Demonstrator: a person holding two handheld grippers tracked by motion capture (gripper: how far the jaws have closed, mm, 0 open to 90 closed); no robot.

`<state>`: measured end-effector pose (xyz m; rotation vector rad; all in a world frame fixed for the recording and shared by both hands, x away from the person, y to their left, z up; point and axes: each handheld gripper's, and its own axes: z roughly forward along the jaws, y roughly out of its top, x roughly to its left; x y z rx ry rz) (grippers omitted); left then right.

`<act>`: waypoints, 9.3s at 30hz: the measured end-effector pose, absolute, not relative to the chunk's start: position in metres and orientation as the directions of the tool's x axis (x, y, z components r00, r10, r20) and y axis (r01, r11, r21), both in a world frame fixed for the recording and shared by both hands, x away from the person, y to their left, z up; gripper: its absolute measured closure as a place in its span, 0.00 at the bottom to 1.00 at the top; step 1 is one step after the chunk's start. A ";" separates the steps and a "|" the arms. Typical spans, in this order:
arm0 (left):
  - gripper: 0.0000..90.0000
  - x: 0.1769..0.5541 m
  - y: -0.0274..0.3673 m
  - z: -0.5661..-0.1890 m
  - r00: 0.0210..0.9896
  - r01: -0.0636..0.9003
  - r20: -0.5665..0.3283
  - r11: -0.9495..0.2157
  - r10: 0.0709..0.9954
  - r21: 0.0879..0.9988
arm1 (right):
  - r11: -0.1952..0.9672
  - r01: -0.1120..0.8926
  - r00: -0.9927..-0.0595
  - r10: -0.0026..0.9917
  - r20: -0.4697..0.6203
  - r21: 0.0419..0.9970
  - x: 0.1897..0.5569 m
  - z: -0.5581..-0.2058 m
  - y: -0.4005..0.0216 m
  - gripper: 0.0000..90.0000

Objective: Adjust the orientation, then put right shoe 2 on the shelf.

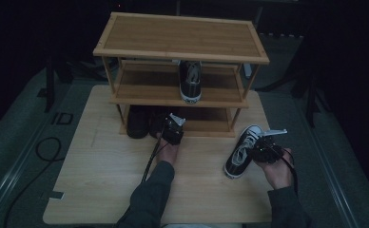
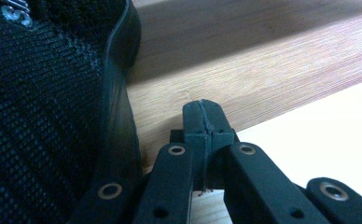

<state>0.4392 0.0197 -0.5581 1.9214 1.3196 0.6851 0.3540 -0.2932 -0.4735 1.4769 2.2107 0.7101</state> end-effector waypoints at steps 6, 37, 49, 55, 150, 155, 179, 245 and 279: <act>1.00 0.439 0.020 -0.558 0.342 0.570 0.037 -0.239 0.939 0.786 | 0.298 0.745 -0.368 0.930 -0.005 0.597 0.356 -0.476 -0.296 0.72; 1.00 0.439 0.019 -0.558 0.341 0.569 0.040 -0.240 0.939 0.787 | 0.322 0.776 -0.360 0.932 -0.039 0.542 0.345 -0.473 -0.318 0.82; 1.00 0.439 0.020 -0.558 0.342 0.570 0.038 -0.240 0.939 0.786 | 0.283 0.801 -0.333 0.943 0.000 0.528 0.362 -0.491 -0.316 0.92; 1.00 0.439 0.020 -0.558 0.343 0.570 0.038 -0.240 0.939 0.786 | 0.285 0.793 -0.350 0.937 0.020 0.539 0.358 -0.488 -0.321 0.97; 1.00 0.440 0.019 -0.558 0.348 0.568 0.037 -0.242 0.937 0.787 | 0.470 0.561 -0.718 0.686 0.117 0.681 0.360 -0.413 -0.291 0.97; 1.00 0.439 0.019 -0.558 0.348 0.568 0.038 -0.243 0.937 0.787 | 0.476 0.543 -0.737 0.665 0.121 0.692 0.361 -0.406 -0.291 0.97; 1.00 0.439 0.019 -0.558 0.347 0.567 0.040 -0.244 0.937 0.787 | 0.493 0.479 -0.796 0.593 0.123 0.727 0.364 -0.370 -0.285 0.97; 1.00 0.439 0.019 -0.558 0.349 0.567 0.046 -0.250 0.936 0.785 | 0.359 0.456 -0.754 0.642 0.139 0.815 0.400 -0.303 -0.283 0.97; 1.00 0.440 0.019 -0.558 0.351 0.568 0.044 -0.250 0.935 0.784 | 0.220 0.498 -0.621 0.765 0.168 0.839 0.440 -0.316 -0.257 0.97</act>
